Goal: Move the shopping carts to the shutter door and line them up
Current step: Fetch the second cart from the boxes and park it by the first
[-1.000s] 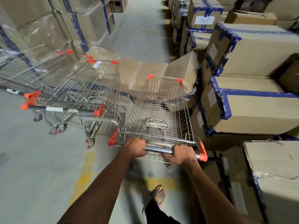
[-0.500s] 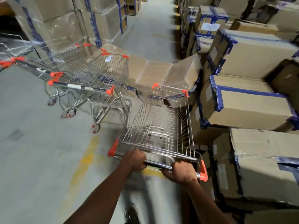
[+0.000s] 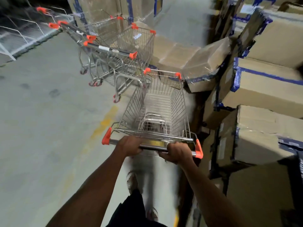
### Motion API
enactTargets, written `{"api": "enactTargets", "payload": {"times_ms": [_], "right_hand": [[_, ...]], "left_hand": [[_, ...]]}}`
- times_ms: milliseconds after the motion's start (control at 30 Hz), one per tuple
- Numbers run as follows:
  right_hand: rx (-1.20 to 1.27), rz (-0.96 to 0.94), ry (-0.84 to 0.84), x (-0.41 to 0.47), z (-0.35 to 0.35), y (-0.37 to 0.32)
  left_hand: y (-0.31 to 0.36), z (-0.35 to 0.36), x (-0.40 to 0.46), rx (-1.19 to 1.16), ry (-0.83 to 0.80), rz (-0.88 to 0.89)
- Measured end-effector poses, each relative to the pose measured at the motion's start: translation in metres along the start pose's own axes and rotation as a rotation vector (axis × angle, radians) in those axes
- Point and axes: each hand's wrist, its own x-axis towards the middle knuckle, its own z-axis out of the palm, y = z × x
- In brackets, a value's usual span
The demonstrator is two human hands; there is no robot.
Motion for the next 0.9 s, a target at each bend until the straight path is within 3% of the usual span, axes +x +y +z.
{"api": "enactTargets", "payload": {"times_ms": [433, 633, 900], "right_hand": [[-0.091, -0.359, -0.061, -0.054, -0.009, -0.089], [-0.026, -0.638, -0.161, -0.075, -0.034, -0.166], [-0.116, -0.841, -0.183, -0.112, -0.033, -0.288]], "left_hand": [[0.017, 0.071, -0.177, -0.094, 0.03, -0.384], [0.004, 0.101, -0.265, -0.176, 0.016, -0.576], [-0.008, 0.143, -0.391, -0.25, 0.047, -0.809]]}}
